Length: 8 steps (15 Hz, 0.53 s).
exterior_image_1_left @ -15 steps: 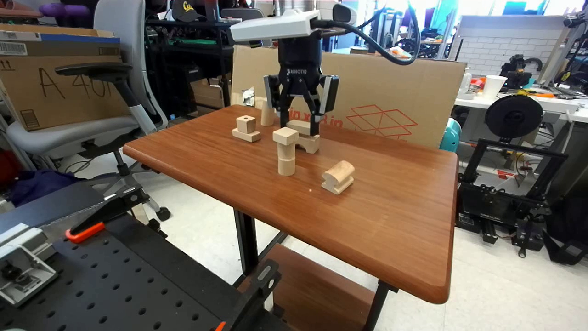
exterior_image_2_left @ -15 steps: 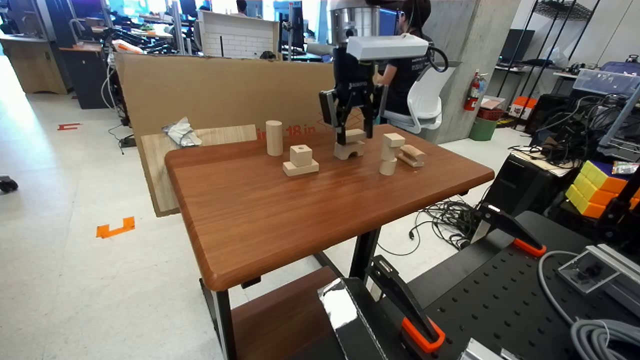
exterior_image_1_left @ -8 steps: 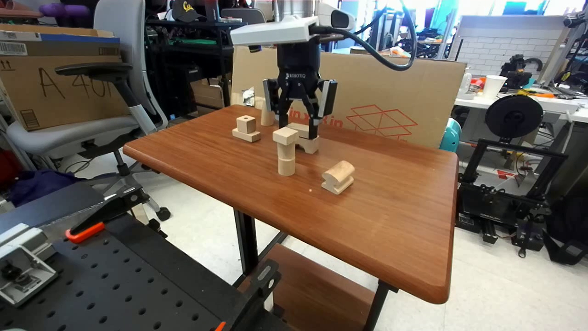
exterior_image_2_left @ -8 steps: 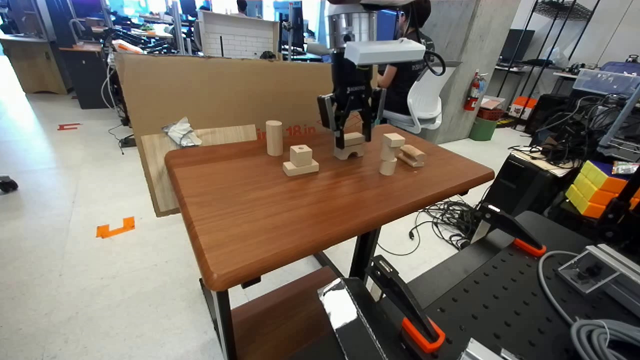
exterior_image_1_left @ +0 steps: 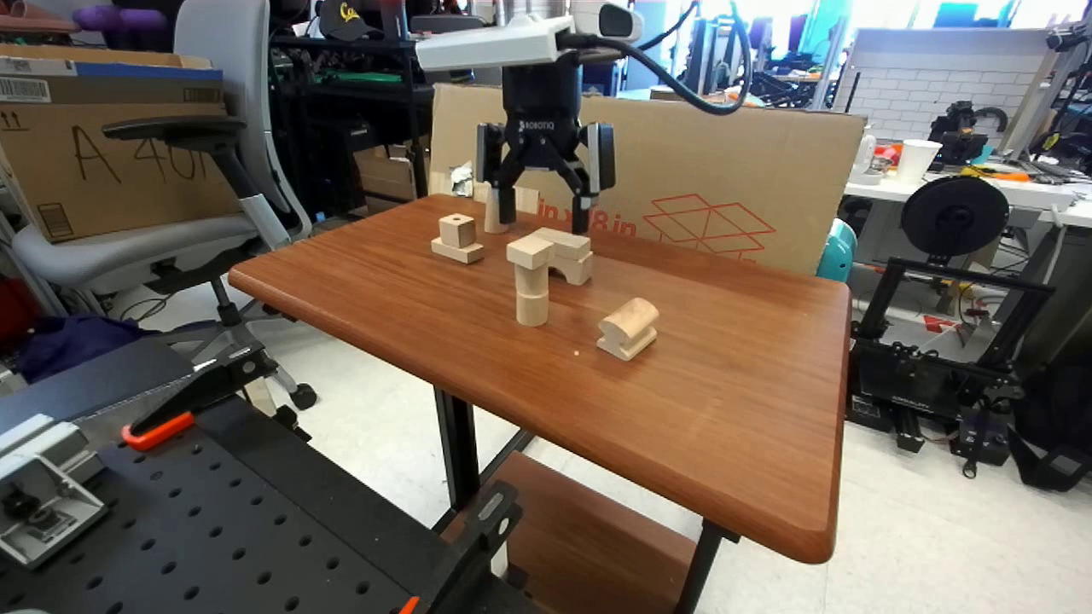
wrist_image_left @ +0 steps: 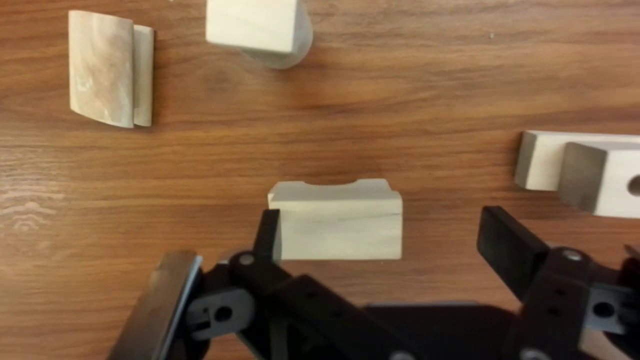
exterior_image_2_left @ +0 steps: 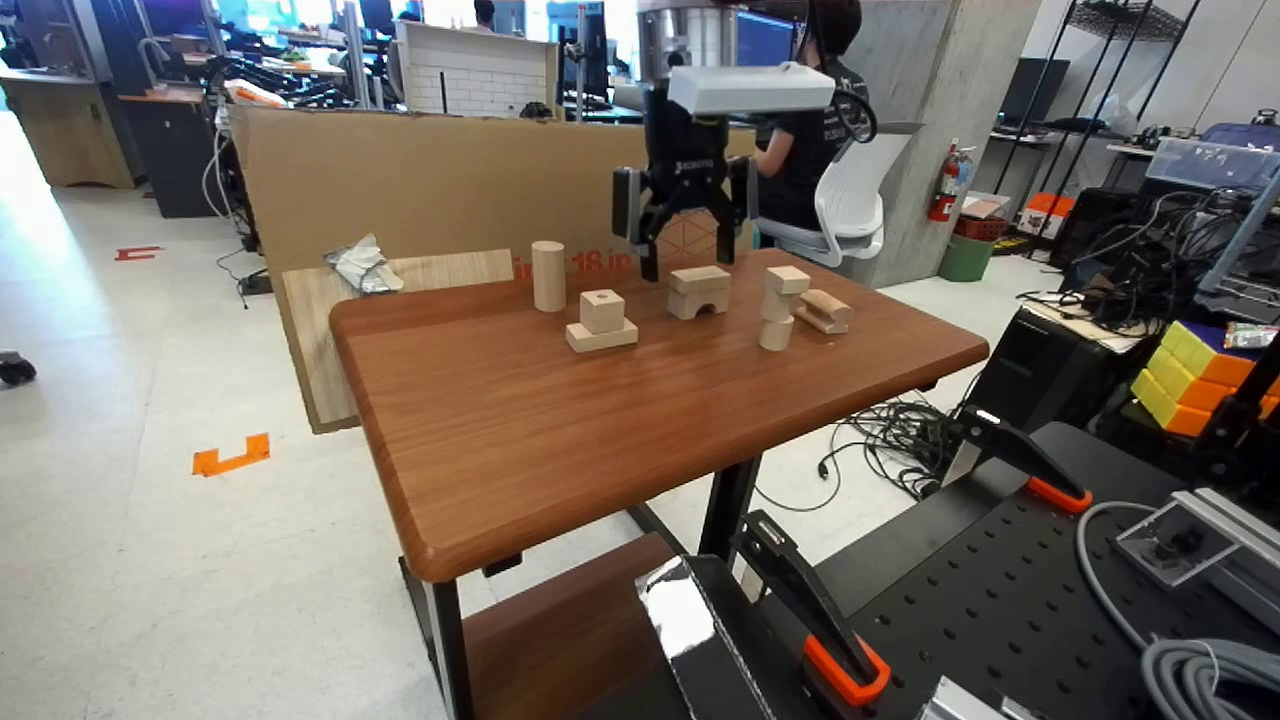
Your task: Move the rectangle to the right
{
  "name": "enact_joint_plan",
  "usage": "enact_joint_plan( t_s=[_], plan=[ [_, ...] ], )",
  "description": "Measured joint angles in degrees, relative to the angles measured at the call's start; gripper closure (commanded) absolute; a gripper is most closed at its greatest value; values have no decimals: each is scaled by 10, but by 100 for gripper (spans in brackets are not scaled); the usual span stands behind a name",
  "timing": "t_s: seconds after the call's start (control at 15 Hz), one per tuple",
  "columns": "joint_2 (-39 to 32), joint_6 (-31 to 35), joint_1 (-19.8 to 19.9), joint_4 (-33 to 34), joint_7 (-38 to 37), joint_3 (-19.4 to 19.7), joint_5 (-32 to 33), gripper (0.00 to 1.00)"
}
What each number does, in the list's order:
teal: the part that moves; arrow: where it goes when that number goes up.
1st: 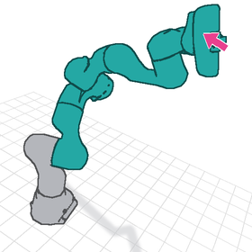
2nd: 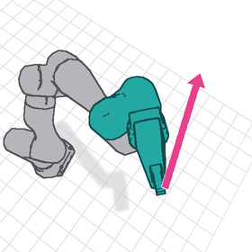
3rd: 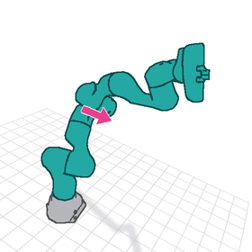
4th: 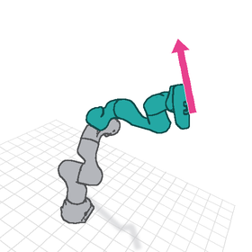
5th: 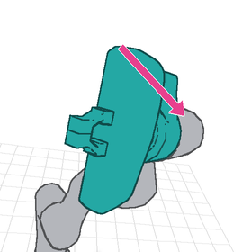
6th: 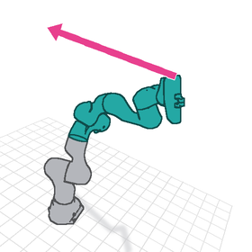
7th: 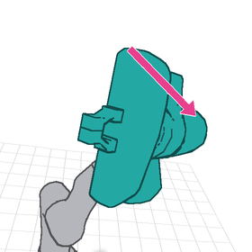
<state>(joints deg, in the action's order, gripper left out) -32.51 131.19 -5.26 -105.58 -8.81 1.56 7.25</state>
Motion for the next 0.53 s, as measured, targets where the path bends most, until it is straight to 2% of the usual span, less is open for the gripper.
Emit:
enact_joint_plan(
  t_s=[0.2, 0.53],
  plan=[
    [34, -17, -12, 0, -25, -5, 0, 0],
    [71, -114, -31, 10, -73, -10, -9, 0]
  ],
)
